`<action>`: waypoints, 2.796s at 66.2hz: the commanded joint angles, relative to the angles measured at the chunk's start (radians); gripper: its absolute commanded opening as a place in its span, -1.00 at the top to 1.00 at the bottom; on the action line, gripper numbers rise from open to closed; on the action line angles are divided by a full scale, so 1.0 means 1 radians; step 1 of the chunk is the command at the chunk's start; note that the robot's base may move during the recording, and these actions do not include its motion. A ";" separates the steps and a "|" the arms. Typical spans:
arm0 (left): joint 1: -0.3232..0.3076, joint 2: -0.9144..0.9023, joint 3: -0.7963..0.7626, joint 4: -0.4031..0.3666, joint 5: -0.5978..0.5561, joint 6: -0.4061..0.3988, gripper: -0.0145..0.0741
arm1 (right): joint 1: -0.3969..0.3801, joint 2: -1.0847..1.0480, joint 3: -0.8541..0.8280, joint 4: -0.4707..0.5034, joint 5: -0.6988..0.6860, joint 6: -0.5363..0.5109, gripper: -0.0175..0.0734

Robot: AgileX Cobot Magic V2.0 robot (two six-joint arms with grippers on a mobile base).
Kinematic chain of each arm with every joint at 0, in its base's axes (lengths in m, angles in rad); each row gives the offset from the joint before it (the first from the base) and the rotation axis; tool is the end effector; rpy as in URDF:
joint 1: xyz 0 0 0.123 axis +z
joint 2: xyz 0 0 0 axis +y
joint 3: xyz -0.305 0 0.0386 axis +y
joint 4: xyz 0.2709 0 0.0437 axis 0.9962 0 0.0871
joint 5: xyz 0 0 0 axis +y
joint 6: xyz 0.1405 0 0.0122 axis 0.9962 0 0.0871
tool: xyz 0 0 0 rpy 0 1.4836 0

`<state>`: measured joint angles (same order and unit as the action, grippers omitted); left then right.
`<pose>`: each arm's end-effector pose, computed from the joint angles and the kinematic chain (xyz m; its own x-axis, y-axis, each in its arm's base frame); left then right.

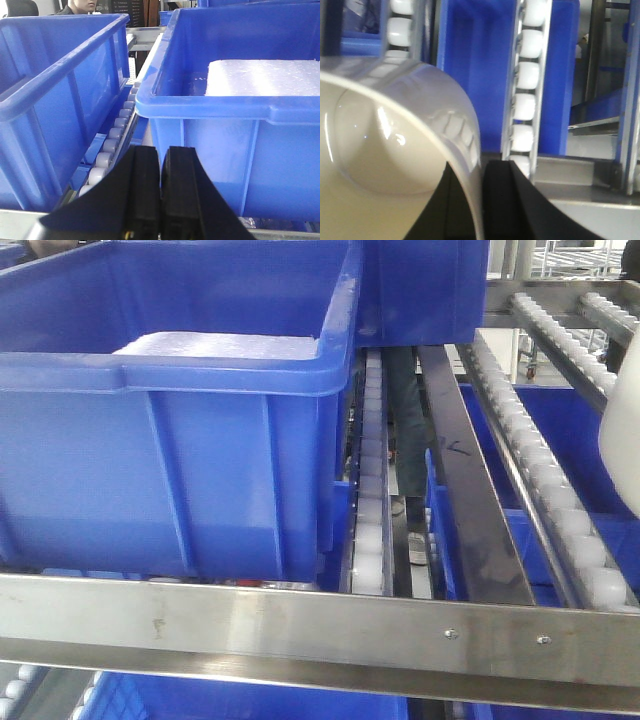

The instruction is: Move white bin to right shelf second layer

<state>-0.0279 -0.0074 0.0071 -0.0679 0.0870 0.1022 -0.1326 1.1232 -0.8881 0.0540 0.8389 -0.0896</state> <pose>0.1066 -0.0038 0.2031 0.0019 0.0345 -0.9994 0.0337 0.9988 0.0346 0.2527 -0.0280 0.2765 -0.8313 0.0570 -0.5530 0.0658 0.9978 0.0039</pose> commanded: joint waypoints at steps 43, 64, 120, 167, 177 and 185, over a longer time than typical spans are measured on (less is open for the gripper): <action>-0.003 -0.017 0.037 -0.006 -0.087 -0.003 0.48 | -0.164 0.172 -0.037 0.134 -0.202 -0.222 0.46; -0.003 -0.017 0.037 -0.006 -0.087 -0.003 0.48 | -0.189 0.205 -0.036 0.178 -0.222 -0.285 0.46; -0.003 -0.017 0.037 -0.006 -0.087 -0.003 0.48 | -0.189 0.262 -0.034 0.181 -0.150 -0.285 0.35; -0.003 -0.017 0.037 -0.006 -0.087 -0.003 0.48 | -0.189 0.262 -0.034 0.172 -0.145 -0.229 -0.27; -0.003 -0.017 0.037 -0.006 -0.087 -0.003 0.48 | -0.189 0.261 -0.035 0.174 -0.129 -0.218 -0.27; -0.003 -0.017 0.037 -0.006 -0.087 -0.003 0.48 | -0.189 0.255 -0.037 0.186 -0.086 -0.206 -0.27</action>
<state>-0.0279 -0.0074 0.0071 -0.0679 0.0870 0.1022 -0.3158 1.4165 -0.8904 0.2179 0.7439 -0.3008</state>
